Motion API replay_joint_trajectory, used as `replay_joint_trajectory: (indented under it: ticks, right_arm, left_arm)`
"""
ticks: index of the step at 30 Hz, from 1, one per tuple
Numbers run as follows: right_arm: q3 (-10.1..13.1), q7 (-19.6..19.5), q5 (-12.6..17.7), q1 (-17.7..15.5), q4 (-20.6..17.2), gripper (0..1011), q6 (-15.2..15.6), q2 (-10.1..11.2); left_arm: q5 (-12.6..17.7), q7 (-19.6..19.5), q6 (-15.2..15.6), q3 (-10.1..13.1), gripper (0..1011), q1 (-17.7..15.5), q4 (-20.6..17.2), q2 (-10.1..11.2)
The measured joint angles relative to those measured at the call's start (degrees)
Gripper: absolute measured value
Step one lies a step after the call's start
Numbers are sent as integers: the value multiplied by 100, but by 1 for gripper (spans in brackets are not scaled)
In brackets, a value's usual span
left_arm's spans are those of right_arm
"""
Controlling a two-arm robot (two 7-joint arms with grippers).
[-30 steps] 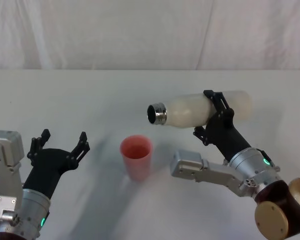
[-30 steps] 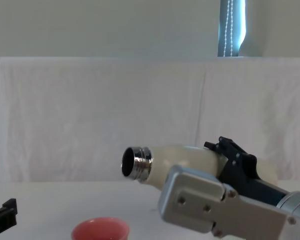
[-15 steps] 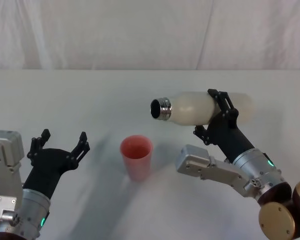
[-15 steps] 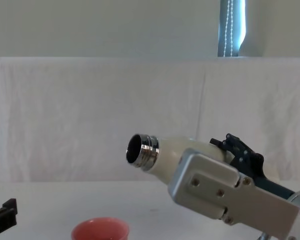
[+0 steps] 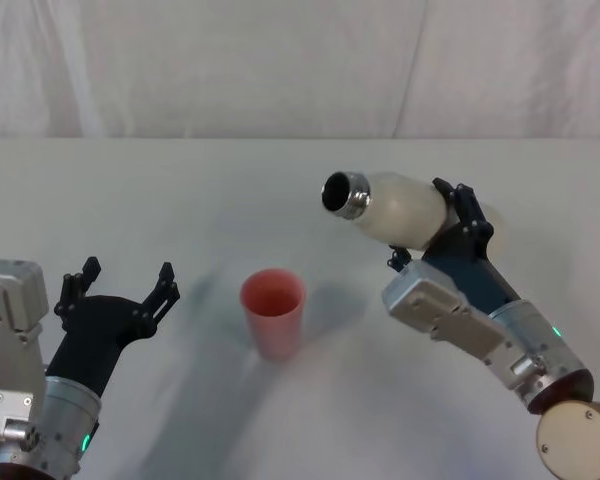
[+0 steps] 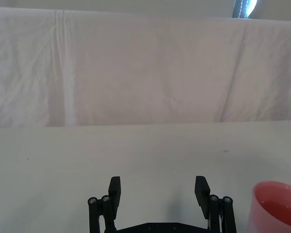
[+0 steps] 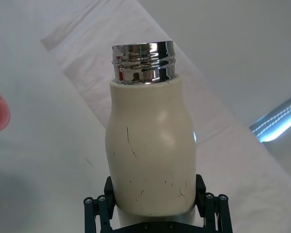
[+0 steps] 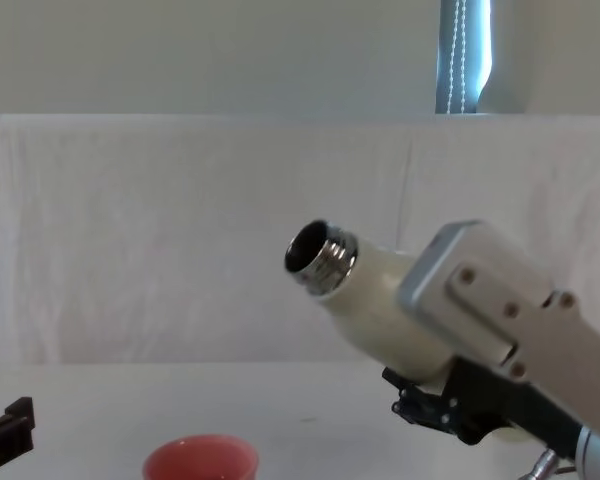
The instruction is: Grasp the thermos with one hand and pour water into the cup lid.
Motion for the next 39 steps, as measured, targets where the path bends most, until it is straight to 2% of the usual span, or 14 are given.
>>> replay_joint_trajectory:
  ticks: [8, 9, 17, 19, 21, 28, 39]
  right_arm:
    - [279, 372, 781, -235, -248, 967, -60, -142]
    - [279, 372, 781, -235, -248, 967, -60, -142]
    - [570, 839, 1662, -404, -488, 968, 61, -289]
    - [614, 904, 1797, -422, -519, 967, 89, -309]
    - [649, 952, 1919, -434, -541, 968, 112, -327]
    - [844, 1250, 2666, -478, -595, 968, 284, -434]
    - [1015, 1462, 3588, -500, -558, 967, 502, -556]
  left_arm:
    - [0, 0, 0, 0, 1001, 0, 0, 0]
    - [0, 0, 0, 0, 1001, 0, 0, 0]
    - [0, 0, 0, 0, 1001, 0, 0, 0]
    - [0, 0, 0, 0, 1001, 0, 0, 0]
    - [0, 0, 0, 0, 1001, 0, 0, 0]
    - [0, 0, 0, 0, 1001, 0, 0, 0]
    - [0, 0, 0, 0, 1001, 0, 0, 0]
